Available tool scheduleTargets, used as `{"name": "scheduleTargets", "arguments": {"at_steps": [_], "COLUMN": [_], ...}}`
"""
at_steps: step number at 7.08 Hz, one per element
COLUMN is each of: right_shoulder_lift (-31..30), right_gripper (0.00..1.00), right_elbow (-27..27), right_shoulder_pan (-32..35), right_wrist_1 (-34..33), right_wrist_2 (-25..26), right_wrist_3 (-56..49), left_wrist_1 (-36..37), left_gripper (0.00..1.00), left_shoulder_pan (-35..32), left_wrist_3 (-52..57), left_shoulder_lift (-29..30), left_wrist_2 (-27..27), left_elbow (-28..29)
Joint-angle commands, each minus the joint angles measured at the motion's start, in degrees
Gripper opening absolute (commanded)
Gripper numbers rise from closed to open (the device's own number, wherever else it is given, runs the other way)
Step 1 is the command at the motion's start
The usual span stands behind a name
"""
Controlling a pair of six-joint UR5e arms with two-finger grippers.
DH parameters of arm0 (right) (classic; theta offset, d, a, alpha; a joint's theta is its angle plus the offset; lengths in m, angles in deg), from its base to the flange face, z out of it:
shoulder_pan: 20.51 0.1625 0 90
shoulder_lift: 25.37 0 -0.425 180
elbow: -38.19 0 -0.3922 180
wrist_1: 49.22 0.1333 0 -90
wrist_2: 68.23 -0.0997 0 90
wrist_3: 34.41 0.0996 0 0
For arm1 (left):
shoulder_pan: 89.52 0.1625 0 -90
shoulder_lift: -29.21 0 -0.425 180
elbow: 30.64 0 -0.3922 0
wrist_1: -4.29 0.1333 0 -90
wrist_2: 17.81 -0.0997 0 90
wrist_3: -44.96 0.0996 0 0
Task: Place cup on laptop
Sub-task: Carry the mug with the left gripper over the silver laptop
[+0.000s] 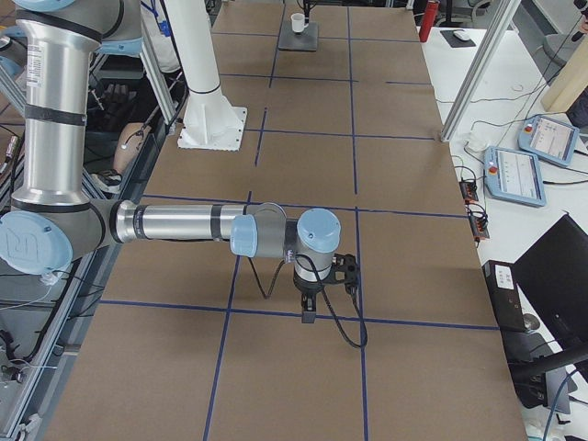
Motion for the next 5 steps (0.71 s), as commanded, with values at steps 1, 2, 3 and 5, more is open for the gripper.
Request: {"name": "scheduleTargets", "arguments": {"at_steps": [1,2,3,5], "right_shoulder_lift": [0.03,0.03,0.03,0.03], "right_gripper": [1.00,1.00,1.00,1.00], "right_elbow": [0.00,0.00,0.00,0.00], "right_shoulder_pan": [0.00,0.00,0.00,0.00], "right_wrist_1": [0.02,0.02,-0.06,-0.06], "right_wrist_2": [-0.04,0.05,-0.04,-0.04], "right_wrist_3": [0.00,0.00,0.00,0.00], "left_wrist_1": [-0.66,-0.57,-0.57,-0.57], "left_gripper": [0.00,0.00,0.00,0.00], "left_shoulder_pan": [0.05,0.05,0.05,0.05], "left_wrist_3": [-0.10,-0.01,-0.01,-0.01], "left_shoulder_lift": [0.41,0.59,0.76,0.94], "left_wrist_2": [0.15,0.15,0.15,0.15], "left_elbow": [0.37,0.46,0.54,1.16]}}
